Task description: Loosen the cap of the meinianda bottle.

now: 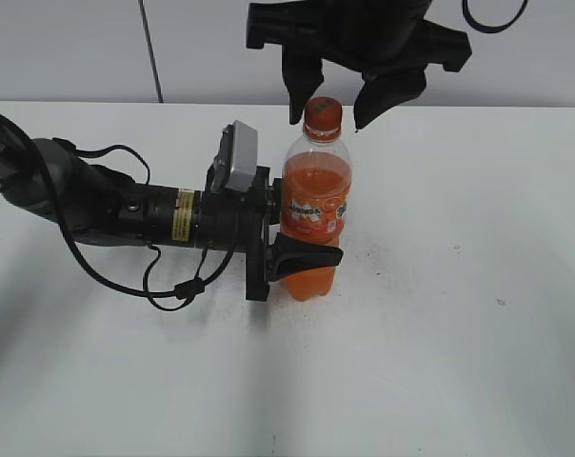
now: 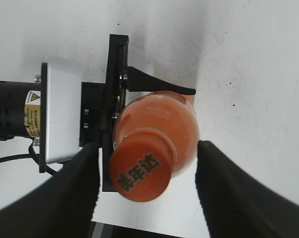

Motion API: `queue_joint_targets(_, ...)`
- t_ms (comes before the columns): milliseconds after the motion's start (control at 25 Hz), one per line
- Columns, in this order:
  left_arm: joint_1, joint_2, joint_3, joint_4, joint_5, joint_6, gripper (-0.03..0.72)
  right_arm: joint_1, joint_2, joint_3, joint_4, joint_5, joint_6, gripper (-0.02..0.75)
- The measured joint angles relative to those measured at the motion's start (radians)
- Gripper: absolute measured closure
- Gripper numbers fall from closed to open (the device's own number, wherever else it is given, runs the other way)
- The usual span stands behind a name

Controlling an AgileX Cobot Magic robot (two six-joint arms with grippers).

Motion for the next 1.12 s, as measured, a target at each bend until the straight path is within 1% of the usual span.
queue_joint_targets(80,0.0,0.0,0.0,0.0,0.001,0.0,0.283,0.0,0.0,0.0,0.0,0.001,0.0,0.294)
queue_joint_targets(160,0.0,0.0,0.0,0.0,0.001,0.0,0.284,0.0,0.0,0.0,0.0,0.002,-0.001,0.334)
queue_joint_targets(240,0.0,0.0,0.0,0.0,0.001,0.0,0.284,0.0,0.0,0.0,0.0,0.001,-0.001,0.39)
queue_joint_targets(320,0.0,0.0,0.0,-0.002,0.001,0.0,0.284,0.001,0.0,-0.001,0.003,0.001,-0.009,0.464)
queue_joint_targets(560,0.0,0.0,0.0,-0.001,0.001,0.0,0.284,0.001,0.0,-0.002,0.011,0.0,-0.117,0.467)
queue_joint_targets(680,0.0,0.0,0.0,-0.001,0.001,0.0,0.284,0.001,0.0,-0.002,0.015,-0.002,-0.284,0.467)
queue_joint_targets(1120,0.0,0.0,0.0,-0.001,0.001,0.0,0.284,0.001,0.0,-0.005,0.031,0.008,-1.104,0.467)
